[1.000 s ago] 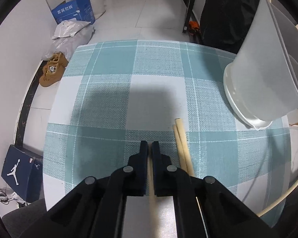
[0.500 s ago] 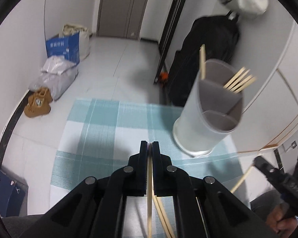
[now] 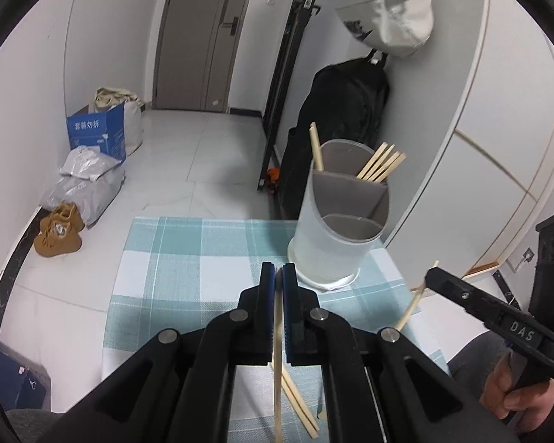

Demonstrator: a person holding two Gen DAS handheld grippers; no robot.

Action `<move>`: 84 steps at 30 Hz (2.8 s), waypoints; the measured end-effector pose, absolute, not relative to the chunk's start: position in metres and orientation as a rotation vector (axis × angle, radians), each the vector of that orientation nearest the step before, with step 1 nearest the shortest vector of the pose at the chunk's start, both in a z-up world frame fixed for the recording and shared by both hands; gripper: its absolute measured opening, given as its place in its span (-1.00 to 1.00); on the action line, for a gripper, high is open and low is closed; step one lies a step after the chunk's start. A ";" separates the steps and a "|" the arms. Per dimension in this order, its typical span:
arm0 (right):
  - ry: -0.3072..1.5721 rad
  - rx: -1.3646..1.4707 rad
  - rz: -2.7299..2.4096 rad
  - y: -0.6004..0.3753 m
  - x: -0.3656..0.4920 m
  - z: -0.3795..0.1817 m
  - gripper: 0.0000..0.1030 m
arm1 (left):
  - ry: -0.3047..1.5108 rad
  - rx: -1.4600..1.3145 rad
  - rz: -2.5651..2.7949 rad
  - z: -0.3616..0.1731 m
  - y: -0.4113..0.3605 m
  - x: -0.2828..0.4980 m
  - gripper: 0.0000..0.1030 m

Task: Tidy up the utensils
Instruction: 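Lift both held chopsticks and carry them over the white utensil holder, then open both grippers to drop the chopsticks into the holder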

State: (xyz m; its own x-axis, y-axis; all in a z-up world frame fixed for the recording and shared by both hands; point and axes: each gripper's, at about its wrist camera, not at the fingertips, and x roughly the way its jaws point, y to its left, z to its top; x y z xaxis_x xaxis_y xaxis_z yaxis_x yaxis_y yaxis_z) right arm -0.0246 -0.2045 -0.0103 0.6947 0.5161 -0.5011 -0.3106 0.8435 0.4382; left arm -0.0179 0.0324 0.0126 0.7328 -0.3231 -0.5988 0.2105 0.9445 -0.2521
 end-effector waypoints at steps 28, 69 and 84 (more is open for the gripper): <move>0.582 0.280 0.443 -0.202 0.001 0.051 -0.94 | 0.646 -0.136 -0.349 0.061 0.011 0.004 -1.00; 0.503 0.254 0.355 -0.230 0.167 0.131 -0.94 | 0.625 -0.082 -0.418 0.117 -0.034 0.148 -1.00; 0.628 0.228 0.370 -0.221 0.158 0.077 -0.93 | 0.863 -0.066 -0.573 0.083 -0.040 0.163 -0.99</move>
State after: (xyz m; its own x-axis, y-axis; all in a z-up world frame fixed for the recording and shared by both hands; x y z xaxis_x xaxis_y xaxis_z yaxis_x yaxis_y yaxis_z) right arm 0.1583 -0.2214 0.0771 0.7468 0.4034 -0.5288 -0.2669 0.9100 0.3173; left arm 0.1628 -0.0401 0.0834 0.5097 -0.5015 -0.6991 0.4495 0.8481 -0.2807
